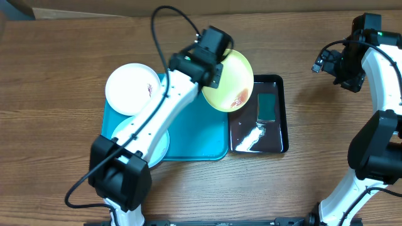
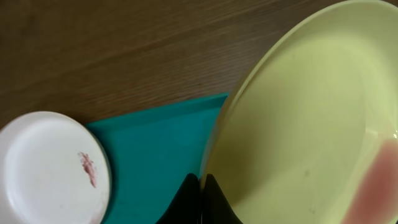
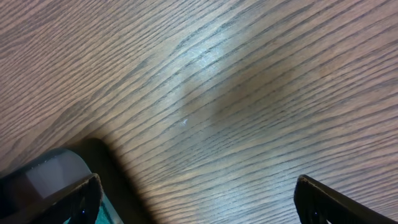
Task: Clean dirty plates on tray and stack at the side
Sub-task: 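Swing the yellow plate over the black tray and tilt it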
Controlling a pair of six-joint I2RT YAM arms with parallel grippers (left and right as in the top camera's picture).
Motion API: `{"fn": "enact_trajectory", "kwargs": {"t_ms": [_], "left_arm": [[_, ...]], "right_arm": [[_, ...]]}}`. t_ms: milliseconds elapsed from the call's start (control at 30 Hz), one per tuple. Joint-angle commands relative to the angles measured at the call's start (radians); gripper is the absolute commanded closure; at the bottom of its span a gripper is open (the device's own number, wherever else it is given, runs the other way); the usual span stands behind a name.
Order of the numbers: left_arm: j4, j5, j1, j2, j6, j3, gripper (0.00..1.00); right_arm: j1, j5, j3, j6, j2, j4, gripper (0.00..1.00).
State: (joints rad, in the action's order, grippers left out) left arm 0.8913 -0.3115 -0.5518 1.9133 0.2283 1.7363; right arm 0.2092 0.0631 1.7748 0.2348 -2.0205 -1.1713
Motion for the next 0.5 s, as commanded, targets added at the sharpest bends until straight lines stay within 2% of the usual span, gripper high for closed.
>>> {"fn": "enact_trajectory", "kwargs": {"t_ms": [0,467], "left_arm": [[-0.006,-0.229,-0.077,-0.012,-0.029,0.029,0.96],[-0.028,-0.798,-0.35,-0.012,-0.09,0.029,0.96]], "right_arm": [[0.005,-0.002,0.022,0.001,0.014,0.003,0.0],[0.005,-0.002,0.022,0.001,0.014,0.003,0.0]]}}
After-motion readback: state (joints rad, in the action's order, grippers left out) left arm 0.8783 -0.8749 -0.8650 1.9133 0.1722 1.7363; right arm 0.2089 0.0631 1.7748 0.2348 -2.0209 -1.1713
